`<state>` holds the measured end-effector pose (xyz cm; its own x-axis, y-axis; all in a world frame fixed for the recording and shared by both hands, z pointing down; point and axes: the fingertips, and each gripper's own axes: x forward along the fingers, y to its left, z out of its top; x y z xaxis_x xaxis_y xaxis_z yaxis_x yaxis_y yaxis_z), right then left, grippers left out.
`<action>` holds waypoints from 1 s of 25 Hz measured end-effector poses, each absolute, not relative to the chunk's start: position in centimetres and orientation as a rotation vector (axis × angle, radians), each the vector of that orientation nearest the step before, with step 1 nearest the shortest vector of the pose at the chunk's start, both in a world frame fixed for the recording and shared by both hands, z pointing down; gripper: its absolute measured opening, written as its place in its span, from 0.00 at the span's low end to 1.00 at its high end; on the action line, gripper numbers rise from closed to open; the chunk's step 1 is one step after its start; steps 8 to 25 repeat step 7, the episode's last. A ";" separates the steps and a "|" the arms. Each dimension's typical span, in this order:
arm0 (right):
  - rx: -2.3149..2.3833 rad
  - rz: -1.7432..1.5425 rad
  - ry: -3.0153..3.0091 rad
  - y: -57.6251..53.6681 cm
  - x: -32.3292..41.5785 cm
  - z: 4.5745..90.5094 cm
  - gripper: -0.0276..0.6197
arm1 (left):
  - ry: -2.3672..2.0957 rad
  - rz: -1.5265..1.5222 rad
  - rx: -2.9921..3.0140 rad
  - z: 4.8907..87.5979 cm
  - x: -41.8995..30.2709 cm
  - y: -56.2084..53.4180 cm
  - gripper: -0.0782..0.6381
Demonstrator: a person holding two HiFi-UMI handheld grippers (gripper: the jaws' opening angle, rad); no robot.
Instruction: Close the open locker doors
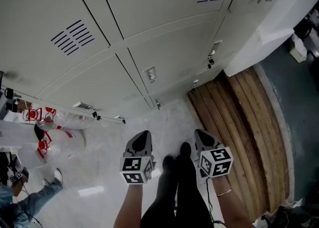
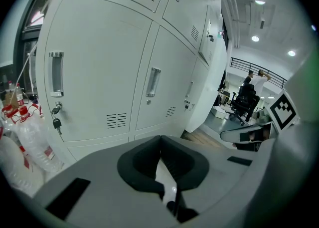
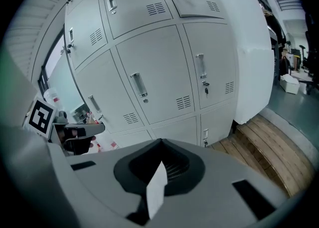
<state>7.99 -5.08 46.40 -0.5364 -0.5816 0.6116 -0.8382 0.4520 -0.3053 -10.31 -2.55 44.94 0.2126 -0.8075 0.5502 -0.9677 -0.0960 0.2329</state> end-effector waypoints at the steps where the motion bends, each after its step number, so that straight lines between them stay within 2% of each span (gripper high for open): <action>1: 1.191 0.824 -2.286 -5.1 7.9 46.4 0.05 | -1.638 0.383 1.946 45.0 -10.4 -2.6 0.14; 25: 1.182 0.821 -2.286 -5.4 7.3 46.7 0.05 | -1.637 0.385 1.939 45.3 -11.0 -2.8 0.14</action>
